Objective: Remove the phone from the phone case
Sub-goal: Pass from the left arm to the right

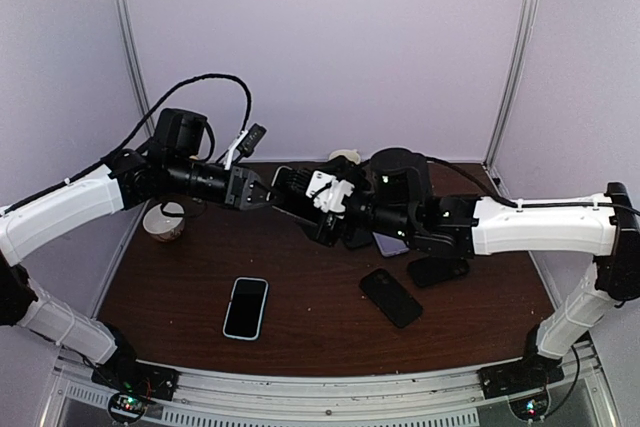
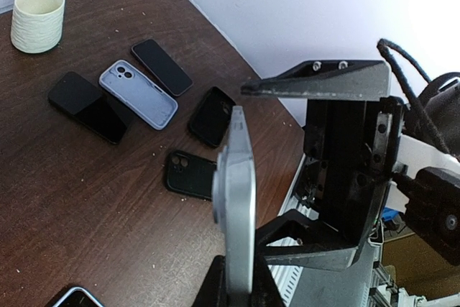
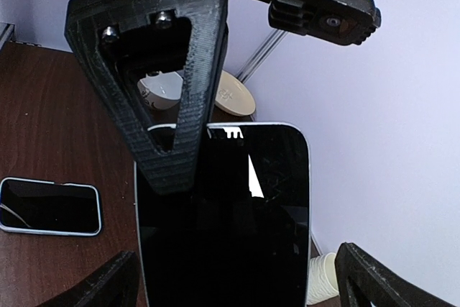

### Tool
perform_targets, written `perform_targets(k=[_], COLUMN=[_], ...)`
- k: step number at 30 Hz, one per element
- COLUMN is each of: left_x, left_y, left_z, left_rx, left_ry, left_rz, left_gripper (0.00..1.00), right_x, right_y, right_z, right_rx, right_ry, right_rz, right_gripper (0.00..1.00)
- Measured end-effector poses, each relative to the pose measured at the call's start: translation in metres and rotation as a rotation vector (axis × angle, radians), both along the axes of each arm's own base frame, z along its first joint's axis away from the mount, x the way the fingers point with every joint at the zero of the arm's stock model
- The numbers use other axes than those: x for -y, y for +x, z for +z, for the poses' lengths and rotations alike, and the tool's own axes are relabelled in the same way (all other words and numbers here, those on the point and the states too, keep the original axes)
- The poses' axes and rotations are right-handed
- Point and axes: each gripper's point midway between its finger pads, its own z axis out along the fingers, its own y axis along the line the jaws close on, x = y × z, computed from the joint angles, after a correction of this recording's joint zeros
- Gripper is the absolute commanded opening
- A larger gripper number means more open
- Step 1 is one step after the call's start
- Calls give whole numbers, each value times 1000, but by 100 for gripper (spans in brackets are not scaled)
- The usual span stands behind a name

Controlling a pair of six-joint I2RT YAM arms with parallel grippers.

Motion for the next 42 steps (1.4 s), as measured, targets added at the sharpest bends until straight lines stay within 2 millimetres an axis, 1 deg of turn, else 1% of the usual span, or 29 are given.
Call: perform_targets(k=[3,4,7,11,14,17,20,24,25,28,29,30,33,35,36,38,42], left_x=[1,1,1,2,2,1,1,1,1,1,2,2,3,1,0,-6,-23], left_y=[-2,-3,-4,-5,-5,-5,-5,-5,-5,-5,-5,-5,-3,1,2,6,19], left_z=[1,1,2,2,2,1,1,1,1,1,1,2,5,6,6,7,16], left_rx=[-5,-6,-8,-9,-11,-13,-13,-13,-13,-12,-8,3,34,54,72,108,229], left_ry=[-6,-8,-11,-13,-12,-11,-11,-11,-11,-11,-12,-14,-18,-10,-4,14,66], left_rz=[-13,-16,-23,-26,-28,-29,-29,-29,-29,-29,-31,-34,-34,-17,-9,25,129], left_gripper=[0,0,0,0,0,0,0,0,2,27,32,40,59,79,85,91,97], right_x=[-5,-5,-6,-8,-8,-8,-8,-6,-6,-6,-6,-6,-4,-1,0,3,10], right_y=[1,1,1,1,0,0,1,3,3,4,4,5,7,7,8,10,16], right_z=[3,3,2,-3,-6,-6,-6,-6,-7,-7,-8,-9,-17,-24,-26,-30,-41], right_rx=[-7,-9,-17,-25,-33,-33,-33,-31,-32,-47,-58,-76,-135,-187,-206,-255,-370], right_ry=[9,12,11,-2,-14,-17,-17,-17,-17,-9,-2,4,15,22,27,50,102], right_rz=[5,7,9,13,15,16,15,-3,-6,-11,-15,-24,-56,-83,-94,-132,-216], right_gripper=[99,98,89,73,63,51,44,39,37,33,32,31,29,26,25,24,24])
